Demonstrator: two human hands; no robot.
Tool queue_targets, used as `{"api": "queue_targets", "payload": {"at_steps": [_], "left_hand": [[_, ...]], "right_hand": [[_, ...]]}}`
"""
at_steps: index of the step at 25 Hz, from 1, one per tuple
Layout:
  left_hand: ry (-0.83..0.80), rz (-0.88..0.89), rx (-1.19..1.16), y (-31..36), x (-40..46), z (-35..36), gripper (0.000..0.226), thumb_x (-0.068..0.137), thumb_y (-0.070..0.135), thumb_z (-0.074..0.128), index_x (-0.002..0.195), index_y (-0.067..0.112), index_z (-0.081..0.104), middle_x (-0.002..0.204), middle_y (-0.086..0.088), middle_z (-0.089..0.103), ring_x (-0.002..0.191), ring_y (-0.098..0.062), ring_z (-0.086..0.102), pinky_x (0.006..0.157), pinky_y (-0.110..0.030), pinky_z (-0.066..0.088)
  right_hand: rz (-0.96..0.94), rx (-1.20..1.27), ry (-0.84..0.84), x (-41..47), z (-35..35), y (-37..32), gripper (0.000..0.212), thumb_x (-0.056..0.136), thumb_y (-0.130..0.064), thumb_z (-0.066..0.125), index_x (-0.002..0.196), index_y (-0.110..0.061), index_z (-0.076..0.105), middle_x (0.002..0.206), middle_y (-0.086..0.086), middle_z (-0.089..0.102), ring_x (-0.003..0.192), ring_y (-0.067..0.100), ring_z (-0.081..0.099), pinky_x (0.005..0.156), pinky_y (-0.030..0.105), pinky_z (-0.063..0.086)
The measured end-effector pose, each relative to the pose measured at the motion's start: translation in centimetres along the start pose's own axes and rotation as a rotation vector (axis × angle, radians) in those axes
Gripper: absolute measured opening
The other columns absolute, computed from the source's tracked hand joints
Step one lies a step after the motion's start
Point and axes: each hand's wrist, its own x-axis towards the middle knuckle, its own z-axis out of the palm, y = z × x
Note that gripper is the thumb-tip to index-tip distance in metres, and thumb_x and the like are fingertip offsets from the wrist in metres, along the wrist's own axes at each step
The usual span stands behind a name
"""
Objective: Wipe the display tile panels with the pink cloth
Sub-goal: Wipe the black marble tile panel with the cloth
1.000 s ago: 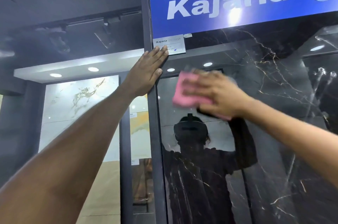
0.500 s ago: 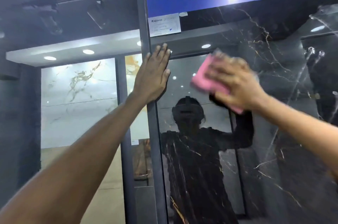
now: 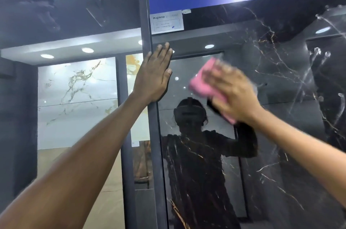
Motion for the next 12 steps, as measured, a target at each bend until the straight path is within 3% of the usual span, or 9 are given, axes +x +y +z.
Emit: {"api": "queue_targets", "payload": {"at_steps": [1, 3, 6, 8, 10, 11, 12], "left_hand": [[-0.001, 0.0, 0.002, 0.0, 0.1, 0.1, 0.059, 0.1, 0.033, 0.02, 0.156, 0.013, 0.015, 0.164, -0.003, 0.009, 0.151, -0.018, 0.006, 0.119, -0.03, -0.004], [0.001, 0.013, 0.012, 0.0, 0.0, 0.1, 0.06, 0.1, 0.034, 0.017, 0.156, 0.012, 0.016, 0.164, -0.003, 0.011, 0.151, -0.019, 0.008, 0.12, -0.03, -0.003], [-0.015, 0.006, 0.02, -0.1, 0.0, -0.1, 0.059, 0.1, 0.033, 0.018, 0.156, 0.012, 0.016, 0.164, -0.003, 0.01, 0.151, -0.019, 0.007, 0.12, -0.032, -0.002], [-0.015, -0.005, 0.022, 0.1, -0.1, -0.1, 0.059, 0.101, 0.033, 0.02, 0.156, 0.013, 0.014, 0.164, -0.003, 0.008, 0.152, -0.018, 0.005, 0.12, -0.032, -0.003], [-0.007, -0.01, 0.012, 0.4, -0.1, -0.1, 0.059, 0.101, 0.032, 0.021, 0.156, 0.013, 0.014, 0.164, -0.002, 0.008, 0.152, -0.018, 0.005, 0.12, -0.031, -0.004], [-0.003, -0.009, 0.009, 0.3, -0.1, -0.1, 0.059, 0.101, 0.031, 0.023, 0.156, 0.013, 0.015, 0.164, -0.003, 0.009, 0.151, -0.018, 0.006, 0.12, -0.031, -0.004], [-0.001, -0.005, 0.004, 0.2, -0.1, -0.1, 0.058, 0.101, 0.03, 0.025, 0.156, 0.012, 0.016, 0.164, -0.003, 0.01, 0.151, -0.018, 0.007, 0.12, -0.03, -0.004]], "right_hand": [[0.184, -0.003, 0.067, 2.7, 0.0, 1.1, 0.055, 0.084, -0.032, 0.048, 0.135, -0.016, 0.056, 0.145, 0.004, 0.048, 0.139, 0.028, 0.037, 0.109, 0.049, 0.031], [0.207, 0.033, 0.106, 2.9, 1.5, -1.6, 0.057, 0.082, -0.032, 0.048, 0.136, -0.016, 0.055, 0.146, 0.004, 0.048, 0.14, 0.028, 0.036, 0.111, 0.049, 0.029], [-0.297, 0.131, -0.242, -8.6, 3.3, -11.9, 0.055, 0.083, -0.028, 0.05, 0.137, -0.022, 0.055, 0.149, 0.0, 0.044, 0.144, 0.02, 0.029, 0.118, 0.042, 0.022], [-0.537, 0.329, -0.469, -14.9, 2.4, -15.4, 0.044, 0.091, -0.023, 0.044, 0.133, -0.033, 0.056, 0.146, -0.007, 0.047, 0.14, 0.009, 0.034, 0.117, 0.031, 0.026], [-0.603, 0.428, -0.358, -13.7, 2.3, -12.9, 0.043, 0.089, -0.016, 0.045, 0.128, -0.029, 0.059, 0.143, -0.003, 0.051, 0.139, 0.01, 0.037, 0.116, 0.031, 0.03], [-0.555, 0.302, -0.268, -10.5, 2.3, -10.6, 0.044, 0.086, -0.017, 0.047, 0.127, -0.022, 0.059, 0.141, 0.001, 0.052, 0.139, 0.016, 0.037, 0.116, 0.037, 0.029], [-0.378, 0.221, -0.194, -6.5, 2.2, -8.1, 0.046, 0.084, -0.02, 0.048, 0.129, -0.019, 0.058, 0.142, 0.004, 0.052, 0.139, 0.021, 0.037, 0.116, 0.043, 0.028]]}}
